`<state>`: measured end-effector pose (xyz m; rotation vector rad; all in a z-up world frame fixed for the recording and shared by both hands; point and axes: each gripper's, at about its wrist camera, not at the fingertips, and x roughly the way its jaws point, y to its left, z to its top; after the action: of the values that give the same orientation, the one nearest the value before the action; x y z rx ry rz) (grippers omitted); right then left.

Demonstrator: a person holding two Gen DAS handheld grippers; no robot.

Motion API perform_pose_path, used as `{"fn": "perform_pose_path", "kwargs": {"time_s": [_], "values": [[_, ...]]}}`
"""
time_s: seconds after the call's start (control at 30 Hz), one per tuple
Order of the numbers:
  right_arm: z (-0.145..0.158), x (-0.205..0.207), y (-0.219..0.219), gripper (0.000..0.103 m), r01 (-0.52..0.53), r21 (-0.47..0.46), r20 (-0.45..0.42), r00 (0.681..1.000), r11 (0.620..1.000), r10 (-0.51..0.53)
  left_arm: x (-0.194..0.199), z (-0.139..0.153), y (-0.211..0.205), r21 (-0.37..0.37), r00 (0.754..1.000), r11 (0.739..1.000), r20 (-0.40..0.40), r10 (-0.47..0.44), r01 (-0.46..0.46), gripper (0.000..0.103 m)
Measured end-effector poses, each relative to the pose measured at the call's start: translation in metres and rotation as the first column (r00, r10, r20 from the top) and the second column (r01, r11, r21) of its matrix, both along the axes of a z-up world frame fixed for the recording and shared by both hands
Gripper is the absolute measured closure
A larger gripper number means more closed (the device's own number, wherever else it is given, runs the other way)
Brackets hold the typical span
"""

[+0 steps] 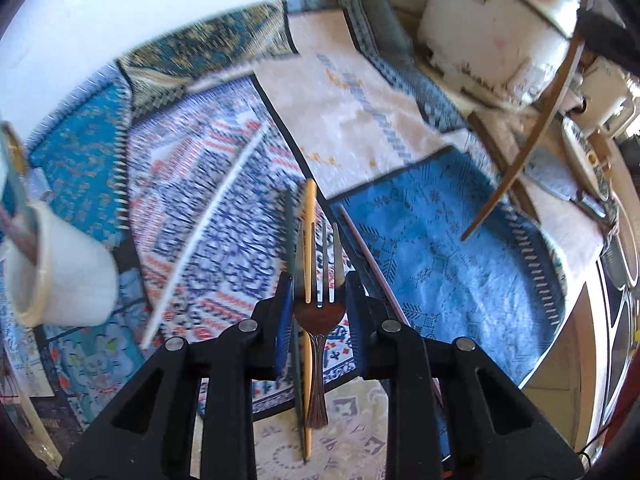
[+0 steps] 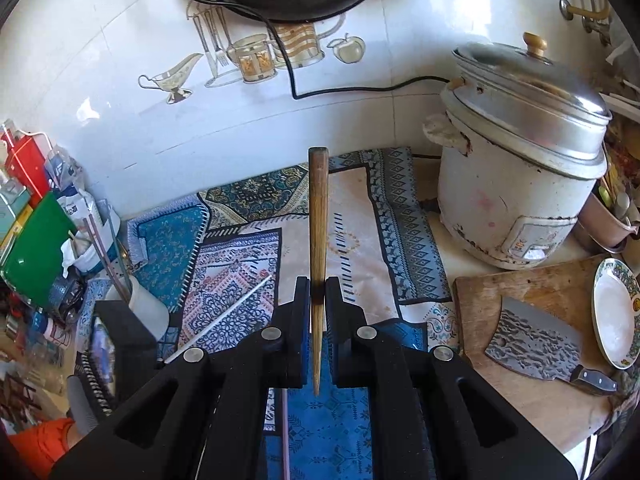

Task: Organize utensils
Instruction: 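Carry the fork over the white cup with the left tool while the right tool follows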

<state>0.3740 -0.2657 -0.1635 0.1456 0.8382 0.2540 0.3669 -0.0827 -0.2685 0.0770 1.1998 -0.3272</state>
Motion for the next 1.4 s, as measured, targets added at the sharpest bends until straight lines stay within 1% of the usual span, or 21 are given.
{"fn": "perform_pose_path", "kwargs": {"time_s": [0.1,0.2,0.3,0.47,0.63,0.8,0.97,1.1,1.17,1.27,1.33,1.4], "values": [[0.006,0.0,0.01,0.096,-0.016,-0.003,0.019,1.0,1.0,0.016,-0.011,0.021,0.0,0.0,0.998,1.0,0.067,0.016,-0.016,0.079],[0.013,0.0,0.02,0.096,-0.035,-0.004,0.038,0.999,0.999,0.035,-0.018,0.044,0.012,-0.008,0.991,0.999,0.129,0.032,-0.031,0.079],[0.02,0.001,0.03,0.096,-0.052,-0.005,0.054,0.997,0.999,0.052,-0.023,0.064,0.025,-0.026,0.983,0.998,0.175,0.054,-0.05,0.08],[0.03,0.001,0.051,0.096,-0.084,-0.006,0.079,0.993,0.996,0.085,-0.027,0.089,0.048,-0.06,0.966,0.994,0.236,0.105,-0.094,0.08],[0.044,0.003,0.078,0.096,-0.126,-0.002,0.117,0.985,0.992,0.126,-0.029,0.117,0.081,-0.089,0.94,0.985,0.297,0.167,-0.147,0.08],[0.059,0.006,0.109,0.096,-0.174,0.01,0.157,0.973,0.985,0.171,-0.031,0.143,0.118,-0.112,0.905,0.974,0.36,0.226,-0.199,0.08],[0.067,0.009,0.148,0.096,-0.234,0.037,0.18,0.958,0.972,0.224,-0.03,0.165,0.157,-0.125,0.871,0.96,0.403,0.28,-0.251,0.08],[0.068,0.013,0.18,0.096,-0.284,0.042,0.191,0.943,0.958,0.271,-0.028,0.172,0.181,-0.136,0.854,0.949,0.414,0.314,-0.283,0.08],[0.067,0.015,0.194,0.096,-0.305,0.037,0.19,0.937,0.952,0.293,-0.027,0.171,0.191,-0.148,0.853,0.945,0.407,0.327,-0.291,0.08],[0.059,0.02,0.214,0.096,-0.326,0.027,0.178,0.932,0.945,0.317,-0.021,0.164,0.204,-0.16,0.856,0.94,0.39,0.34,-0.301,0.08],[0.05,0.025,0.227,0.096,-0.333,0.015,0.154,0.932,0.943,0.327,-0.018,0.157,0.21,-0.166,0.862,0.938,0.372,0.345,-0.304,0.08],[0.04,0.03,0.236,0.096,-0.338,0.013,0.125,0.934,0.941,0.334,-0.013,0.147,0.217,-0.179,0.873,0.935,0.341,0.35,-0.305,0.08]]}}
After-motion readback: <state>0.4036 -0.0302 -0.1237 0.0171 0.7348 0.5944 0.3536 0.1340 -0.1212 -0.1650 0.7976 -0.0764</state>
